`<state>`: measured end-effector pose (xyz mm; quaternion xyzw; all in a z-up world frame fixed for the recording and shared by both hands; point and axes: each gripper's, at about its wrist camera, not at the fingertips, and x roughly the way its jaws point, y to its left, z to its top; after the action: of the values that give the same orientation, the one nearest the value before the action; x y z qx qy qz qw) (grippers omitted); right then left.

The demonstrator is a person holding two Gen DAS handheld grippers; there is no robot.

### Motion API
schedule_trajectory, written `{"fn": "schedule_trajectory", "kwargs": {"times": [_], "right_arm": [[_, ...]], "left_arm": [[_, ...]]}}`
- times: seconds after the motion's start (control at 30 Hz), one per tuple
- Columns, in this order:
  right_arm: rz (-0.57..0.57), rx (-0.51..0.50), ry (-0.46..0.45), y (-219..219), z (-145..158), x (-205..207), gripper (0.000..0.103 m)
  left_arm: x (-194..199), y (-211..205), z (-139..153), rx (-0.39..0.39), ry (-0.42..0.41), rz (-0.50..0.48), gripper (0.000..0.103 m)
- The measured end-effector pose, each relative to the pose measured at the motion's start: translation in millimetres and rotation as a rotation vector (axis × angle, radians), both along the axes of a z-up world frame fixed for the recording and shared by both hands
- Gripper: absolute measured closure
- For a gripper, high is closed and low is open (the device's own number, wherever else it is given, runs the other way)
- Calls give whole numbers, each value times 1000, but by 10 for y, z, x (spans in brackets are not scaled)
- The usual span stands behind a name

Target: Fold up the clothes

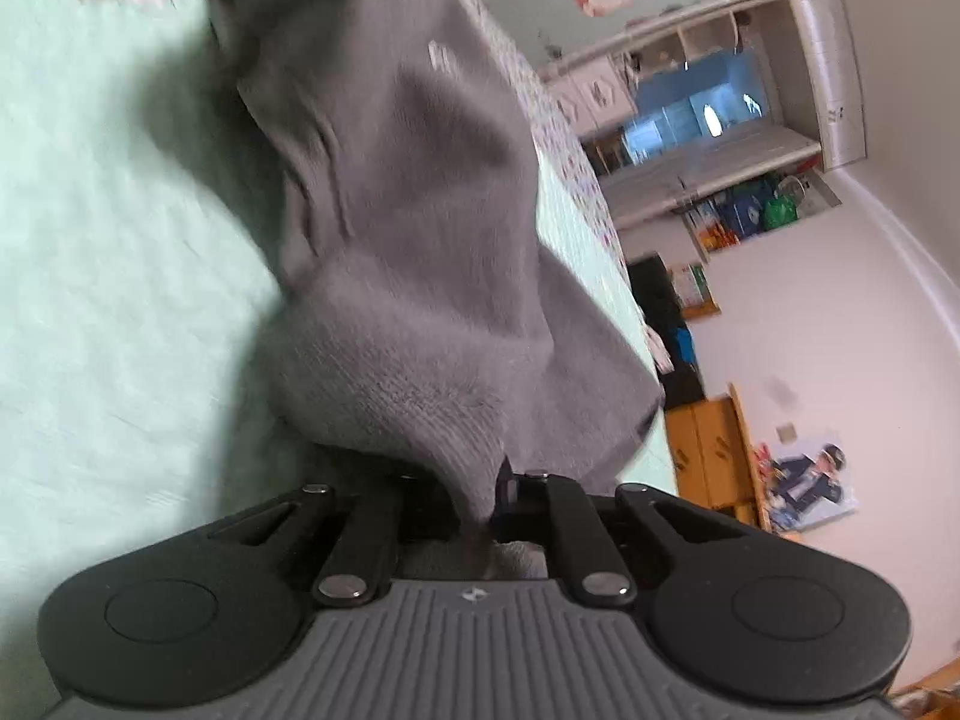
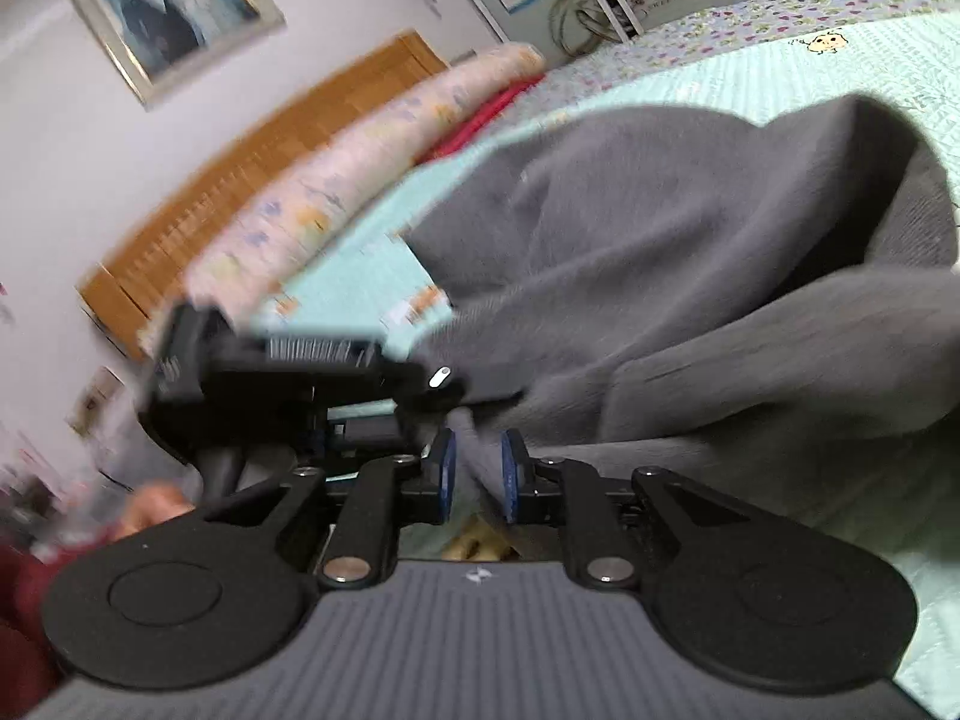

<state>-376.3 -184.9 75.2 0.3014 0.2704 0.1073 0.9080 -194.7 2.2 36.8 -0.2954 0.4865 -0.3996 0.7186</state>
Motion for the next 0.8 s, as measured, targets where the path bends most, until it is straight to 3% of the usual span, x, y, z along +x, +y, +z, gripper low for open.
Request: {"fn": "schedule_trajectory", "kwargs": {"times": [0.07, 0.13, 0.23, 0.27, 0.3, 0.4, 0.47, 0.53, 0.6, 0.63, 0.67, 0.73, 0.8], "right_arm": [[-56, 50, -53, -233, 131, -122, 76], [-151, 67, -111, -491, 287, -205, 62], [-322, 2, -155, -812, 453, -178, 36], [-377, -22, -167, -916, 504, -166, 34], [-411, -72, -154, -984, 493, -103, 32], [-507, -246, -22, -1145, 313, 235, 31], [-525, -235, 76, -1254, 77, 395, 31], [-570, -145, 151, -1326, -150, 419, 31], [-589, -59, 159, -1311, -290, 313, 31], [-591, -8, 158, -1296, -357, 246, 31], [-591, 47, 156, -1282, -425, 181, 31], [-544, 250, 133, -1286, -567, 129, 31], [-530, 365, 130, -1248, -670, 142, 30]], "left_arm": [[-3, 284, 33, -8, 1, 31, 98], [-16, 582, 81, -2, -2, 78, 98], [-47, 977, 225, -7, -30, 164, 98], [-48, 1099, 293, -5, -48, 197, 98], [-45, 1209, 357, 0, -66, 230, 103], [-10, 1473, 454, 5, -82, 291, 103], [17, 1574, 392, -29, -30, 275, 103], [-43, 1558, 350, -6, -14, 268, 97], [-103, 1547, 291, 11, 1, 257, 73], [-128, 1497, 248, 3, 15, 251, 54], [-151, 1430, 203, -8, 27, 246, 45], [-181, 1321, 126, -36, 47, 239, 43], [-176, 1198, 72, -54, 60, 244, 39]]}}
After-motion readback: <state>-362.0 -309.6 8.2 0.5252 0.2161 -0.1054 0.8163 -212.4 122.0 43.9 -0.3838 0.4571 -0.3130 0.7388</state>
